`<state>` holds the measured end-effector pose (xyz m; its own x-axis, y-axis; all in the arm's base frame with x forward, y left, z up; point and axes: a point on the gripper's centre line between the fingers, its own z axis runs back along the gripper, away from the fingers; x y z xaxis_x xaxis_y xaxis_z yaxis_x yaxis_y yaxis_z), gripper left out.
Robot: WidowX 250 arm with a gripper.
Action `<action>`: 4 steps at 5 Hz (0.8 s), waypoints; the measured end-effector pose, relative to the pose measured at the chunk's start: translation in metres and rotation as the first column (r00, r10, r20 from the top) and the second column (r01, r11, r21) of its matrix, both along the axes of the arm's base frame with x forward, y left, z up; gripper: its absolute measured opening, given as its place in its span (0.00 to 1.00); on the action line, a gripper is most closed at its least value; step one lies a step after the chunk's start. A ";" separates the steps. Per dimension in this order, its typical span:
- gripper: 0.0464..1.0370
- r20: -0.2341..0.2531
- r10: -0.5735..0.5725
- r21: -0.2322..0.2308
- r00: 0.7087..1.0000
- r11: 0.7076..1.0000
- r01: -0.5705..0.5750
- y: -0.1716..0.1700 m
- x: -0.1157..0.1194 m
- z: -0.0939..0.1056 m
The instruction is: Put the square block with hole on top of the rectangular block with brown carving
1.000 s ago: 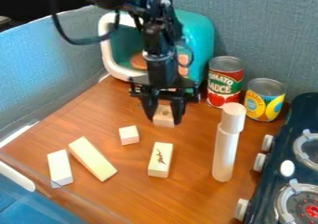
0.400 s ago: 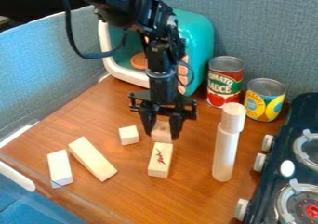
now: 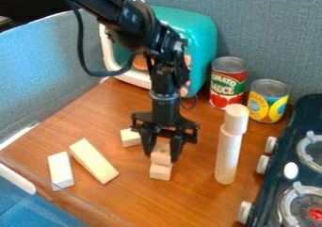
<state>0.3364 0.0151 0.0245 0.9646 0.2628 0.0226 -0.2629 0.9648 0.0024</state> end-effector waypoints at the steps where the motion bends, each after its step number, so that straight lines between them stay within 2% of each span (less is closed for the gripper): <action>1: 0.54 -0.001 0.013 -0.001 1.000 1.000 -0.013 0.004 0.005 -0.003; 2: 0.54 -0.003 0.026 -0.003 1.000 1.000 -0.026 0.007 0.006 -0.003; 3: 0.62 -0.004 0.033 -0.002 0.999 0.999 -0.033 0.007 0.006 -0.004; 4: 0.91 0.000 0.036 -0.003 0.999 0.999 -0.036 0.007 0.007 -0.004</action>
<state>0.3432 0.0224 0.0205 0.9546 0.2970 0.0220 -0.2971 0.9549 -0.0003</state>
